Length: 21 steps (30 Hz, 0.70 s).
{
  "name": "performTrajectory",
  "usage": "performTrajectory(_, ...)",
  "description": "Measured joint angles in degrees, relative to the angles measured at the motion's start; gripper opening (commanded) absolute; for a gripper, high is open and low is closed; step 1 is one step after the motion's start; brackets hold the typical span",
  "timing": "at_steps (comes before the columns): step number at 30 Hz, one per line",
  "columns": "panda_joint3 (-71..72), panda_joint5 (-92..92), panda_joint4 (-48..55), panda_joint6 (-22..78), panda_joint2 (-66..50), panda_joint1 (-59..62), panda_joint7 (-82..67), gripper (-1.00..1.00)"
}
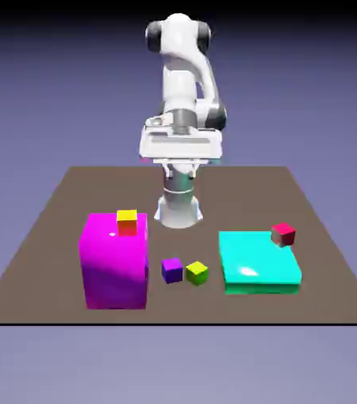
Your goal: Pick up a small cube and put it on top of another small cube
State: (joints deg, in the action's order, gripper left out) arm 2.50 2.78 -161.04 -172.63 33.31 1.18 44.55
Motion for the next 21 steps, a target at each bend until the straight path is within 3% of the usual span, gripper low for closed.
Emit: performTrajectory(21, 43.6, 48.4, -0.7, 23.9, 11.3, 32.6, 36.4, 0.00)
